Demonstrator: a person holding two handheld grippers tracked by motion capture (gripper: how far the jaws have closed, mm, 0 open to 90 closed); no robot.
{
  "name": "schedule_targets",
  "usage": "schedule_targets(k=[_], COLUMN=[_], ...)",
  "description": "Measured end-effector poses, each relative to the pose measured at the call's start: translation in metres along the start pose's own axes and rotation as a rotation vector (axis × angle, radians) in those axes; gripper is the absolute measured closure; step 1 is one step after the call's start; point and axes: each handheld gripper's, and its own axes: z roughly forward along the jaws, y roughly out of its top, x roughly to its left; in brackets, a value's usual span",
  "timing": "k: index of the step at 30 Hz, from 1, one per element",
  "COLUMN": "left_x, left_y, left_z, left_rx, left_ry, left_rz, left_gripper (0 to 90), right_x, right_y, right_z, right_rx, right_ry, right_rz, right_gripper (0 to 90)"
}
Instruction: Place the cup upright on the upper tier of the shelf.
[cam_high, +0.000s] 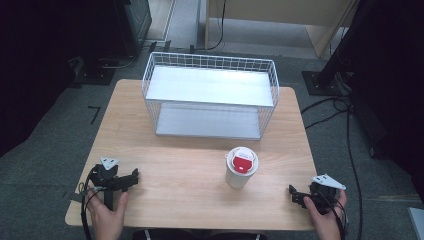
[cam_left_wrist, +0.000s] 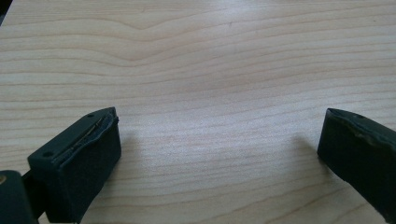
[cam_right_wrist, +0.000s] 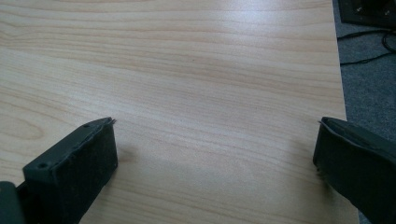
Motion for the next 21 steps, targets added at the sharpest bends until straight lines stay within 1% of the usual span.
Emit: schedule_targets(k=[8,10,12,14,16,19,21], left_x=[0.0,0.0,0.0,0.0,0.0,0.0,0.0], left_y=[0.0,0.0,0.0,0.0,0.0,0.0,0.0], left_z=[0.0,0.0,0.0,0.0,0.0,0.0,0.0], left_rx=[0.001,0.0,0.0,0.0,0.0,0.0,0.0], left_ry=[0.0,0.0,0.0,0.001,0.001,0.001,0.001], left_rz=[0.0,0.0,0.0,0.001,0.001,0.001,0.001], left_gripper=[0.0,0.0,0.0,0.0,0.0,0.0,0.0], right_x=[0.001,0.001,0.003,0.005,0.008,0.015,0.021], right_y=[0.0,-0.001,-0.002,-0.001,0.001,0.005,0.007], right_z=[0.0,-0.002,-0.003,-0.005,-0.006,-0.008,-0.011], right_rx=[0.0,0.0,-0.006,-0.017,-0.018,-0.031,-0.043], right_ry=[-0.005,-0.014,-0.024,-0.005,-0.002,0.004,0.023], right_rz=[0.005,0.013,0.006,0.002,0.0,-0.017,-0.017], right_gripper=[0.0,0.0,0.0,0.0,0.0,0.0,0.0])
